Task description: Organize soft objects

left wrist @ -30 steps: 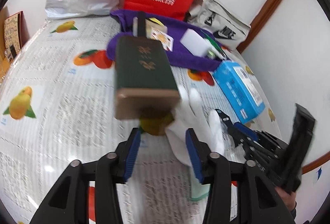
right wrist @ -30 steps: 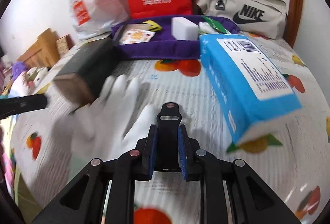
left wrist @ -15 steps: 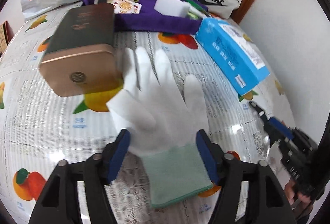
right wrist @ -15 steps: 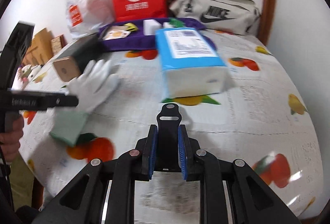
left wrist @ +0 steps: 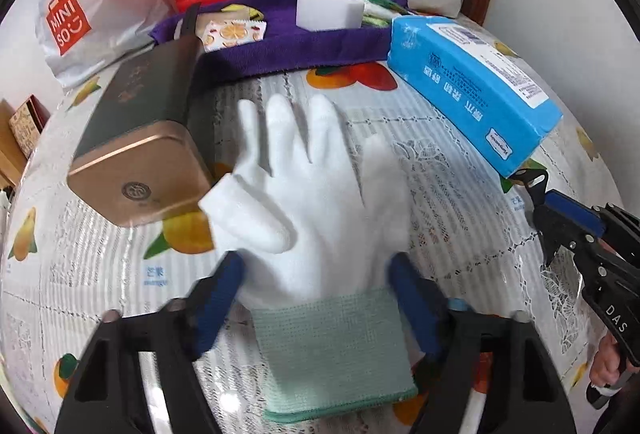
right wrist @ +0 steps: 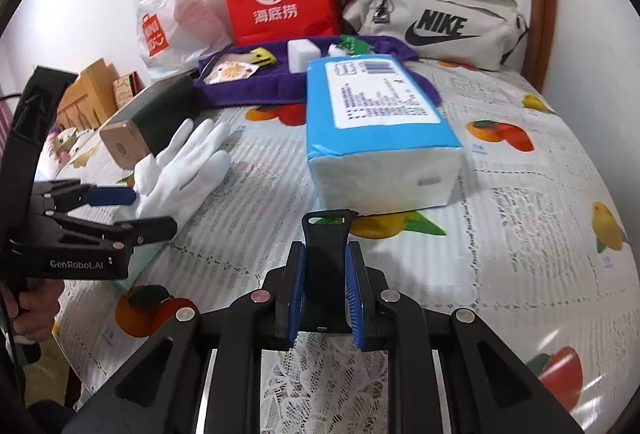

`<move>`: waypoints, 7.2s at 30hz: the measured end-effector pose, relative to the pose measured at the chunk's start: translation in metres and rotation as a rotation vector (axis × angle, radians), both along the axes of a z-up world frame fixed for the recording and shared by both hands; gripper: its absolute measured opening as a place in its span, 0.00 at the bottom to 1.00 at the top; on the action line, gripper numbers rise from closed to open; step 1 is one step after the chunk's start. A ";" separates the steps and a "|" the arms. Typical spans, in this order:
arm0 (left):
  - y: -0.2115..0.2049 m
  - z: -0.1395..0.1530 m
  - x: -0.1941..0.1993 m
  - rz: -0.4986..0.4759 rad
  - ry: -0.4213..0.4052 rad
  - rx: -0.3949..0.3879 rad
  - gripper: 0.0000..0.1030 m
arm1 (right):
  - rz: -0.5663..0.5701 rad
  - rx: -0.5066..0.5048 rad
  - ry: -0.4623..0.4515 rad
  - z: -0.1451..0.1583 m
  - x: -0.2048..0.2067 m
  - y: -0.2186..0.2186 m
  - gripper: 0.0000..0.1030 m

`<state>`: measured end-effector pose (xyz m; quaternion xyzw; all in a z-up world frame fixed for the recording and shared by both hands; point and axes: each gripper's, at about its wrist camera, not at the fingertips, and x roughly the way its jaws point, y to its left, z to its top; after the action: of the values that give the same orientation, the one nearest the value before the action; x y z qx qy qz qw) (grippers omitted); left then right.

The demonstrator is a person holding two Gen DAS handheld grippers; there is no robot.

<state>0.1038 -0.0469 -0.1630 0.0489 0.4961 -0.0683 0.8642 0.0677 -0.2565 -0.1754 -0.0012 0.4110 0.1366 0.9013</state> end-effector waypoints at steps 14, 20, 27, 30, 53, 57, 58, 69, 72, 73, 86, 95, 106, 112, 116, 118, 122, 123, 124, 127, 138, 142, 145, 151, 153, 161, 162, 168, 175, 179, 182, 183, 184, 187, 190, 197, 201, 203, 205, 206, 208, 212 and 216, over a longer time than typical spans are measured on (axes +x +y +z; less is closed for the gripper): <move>0.037 0.011 -0.024 -0.016 0.028 -0.094 0.10 | 0.045 0.050 -0.001 -0.005 0.018 0.007 0.20; 0.057 0.016 -0.040 0.022 0.022 -0.110 0.10 | 0.066 0.073 0.010 -0.005 0.025 0.016 0.20; 0.078 0.026 -0.055 0.058 -0.017 -0.133 0.08 | 0.052 0.054 -0.005 0.003 0.012 0.019 0.20; 0.088 0.029 -0.060 0.078 -0.029 -0.149 0.08 | 0.034 0.050 -0.008 0.008 0.003 0.016 0.19; 0.115 0.102 -0.080 0.106 -0.179 -0.190 0.07 | -0.081 0.067 -0.091 0.079 -0.051 -0.023 0.19; 0.113 0.115 -0.075 0.103 -0.196 -0.188 0.07 | -0.079 0.072 -0.114 0.093 -0.048 -0.023 0.19; 0.112 0.118 -0.073 0.101 -0.200 -0.189 0.07 | -0.076 0.072 -0.120 0.096 -0.047 -0.022 0.19; 0.109 0.142 -0.051 0.100 -0.234 -0.204 0.07 | -0.063 0.071 -0.143 0.123 -0.026 -0.017 0.19; 0.110 0.147 -0.044 0.103 -0.240 -0.205 0.07 | -0.059 0.072 -0.145 0.128 -0.017 -0.015 0.19; 0.111 0.148 -0.041 0.106 -0.241 -0.205 0.07 | -0.059 0.071 -0.146 0.130 -0.013 -0.015 0.19; 0.113 0.143 0.005 0.128 -0.220 -0.221 0.07 | -0.048 0.069 -0.139 0.134 0.039 -0.009 0.19; 0.107 0.135 0.048 0.125 -0.201 -0.226 0.07 | -0.027 0.071 -0.131 0.129 0.078 -0.002 0.19; 0.097 0.137 0.089 0.106 -0.207 -0.228 0.07 | -0.003 0.062 -0.102 0.115 0.123 0.009 0.19; 0.094 0.135 0.111 0.104 -0.206 -0.227 0.07 | 0.006 0.060 -0.102 0.110 0.148 0.013 0.19; 0.094 0.128 0.128 0.109 -0.197 -0.232 0.07 | 0.013 0.051 -0.098 0.105 0.167 0.016 0.20; 0.092 0.123 0.138 0.115 -0.186 -0.230 0.07 | 0.011 0.048 -0.095 0.102 0.178 0.017 0.20; 0.088 0.116 0.156 0.112 -0.176 -0.231 0.07 | 0.016 0.053 -0.093 0.096 0.197 0.017 0.20; 0.087 0.115 0.161 0.114 -0.175 -0.231 0.07 | 0.016 0.052 -0.096 0.095 0.202 0.017 0.20; 0.086 0.114 0.165 0.114 -0.175 -0.229 0.07 | 0.017 0.054 -0.094 0.094 0.207 0.018 0.20; 0.082 0.112 0.179 0.111 -0.177 -0.228 0.07 | 0.022 0.065 -0.092 0.090 0.221 0.018 0.20; 0.069 0.106 0.223 0.111 -0.171 -0.234 0.07 | 0.063 0.065 -0.069 0.075 0.267 0.033 0.20; 0.066 0.099 0.235 0.119 -0.168 -0.226 0.07 | 0.078 0.070 -0.038 0.067 0.281 0.037 0.20; 0.064 0.093 0.243 0.128 -0.169 -0.218 0.07 | 0.096 0.058 -0.027 0.061 0.288 0.041 0.20; 0.056 0.074 0.256 0.130 -0.139 -0.201 0.08 | 0.086 0.050 0.035 0.046 0.301 0.041 0.20; 0.052 0.068 0.259 0.119 -0.120 -0.202 0.08 | 0.084 0.055 0.051 0.043 0.303 0.040 0.20; 0.041 0.052 0.259 0.076 -0.038 -0.195 0.12 | 0.077 0.061 0.084 0.036 0.308 0.038 0.20; 0.041 0.049 0.259 0.071 -0.024 -0.197 0.15 | 0.079 0.060 0.088 0.035 0.308 0.038 0.20; 0.041 0.045 0.255 0.076 0.001 -0.193 0.30 | 0.078 0.055 0.097 0.033 0.308 0.037 0.20; 0.046 0.053 0.251 0.083 -0.012 -0.185 0.58 | 0.072 0.047 0.095 0.033 0.306 0.036 0.35; 0.050 0.056 0.248 0.094 -0.010 -0.171 0.63 | 0.068 0.044 0.083 0.035 0.306 0.036 0.38; 0.055 0.060 0.244 0.101 -0.014 -0.177 0.67 | 0.068 0.041 0.074 0.036 0.304 0.037 0.41; 0.057 0.062 0.242 0.106 -0.019 -0.178 0.68 | 0.066 0.039 0.071 0.037 0.302 0.037 0.44; 0.058 0.064 0.240 0.112 -0.022 -0.176 0.69 | 0.064 0.035 0.066 0.038 0.300 0.038 0.45; 0.063 0.070 0.235 0.123 -0.030 -0.175 0.69 | 0.056 0.027 0.053 0.042 0.293 0.038 0.46; 0.069 0.078 0.225 0.131 -0.044 -0.183 0.70 | 0.042 0.029 0.035 0.051 0.283 0.036 0.50; 0.073 0.103 0.187 0.139 -0.084 -0.171 0.70 | 0.014 0.028 -0.028 0.085 0.243 0.037 0.71; 0.075 0.118 0.159 0.148 -0.102 -0.180 0.70 | 0.000 0.011 -0.067 0.105 0.210 0.040 0.83; 0.076 0.125 0.140 0.152 -0.104 -0.187 0.77 | -0.009 0.014 -0.087 0.114 0.192 0.040 0.86; 0.074 0.130 0.125 0.146 -0.109 -0.192 0.78 | -0.022 0.016 -0.105 0.123 0.171 0.040 0.90; 0.074 0.133 0.116 0.144 -0.112 -0.195 0.78 | -0.028 0.015 -0.114 0.127 0.162 0.041 0.91; 0.073 0.139 0.098 0.140 -0.119 -0.203 0.78 | -0.033 0.012 -0.127 0.135 0.140 0.042 0.92; 0.073 0.152 0.062 0.134 -0.140 -0.221 0.85 | -0.040 -0.002 -0.155 0.151 0.101 0.046 0.96; 0.069 0.165 0.025 0.141 -0.166 -0.186 0.90 | -0.047 0.018 -0.168 0.164 0.063 0.049 0.96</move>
<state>0.1289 0.0219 0.0022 -0.0608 0.4164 -0.0490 0.9058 0.1312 -0.2079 -0.0118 0.0051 0.3324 0.1186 0.9356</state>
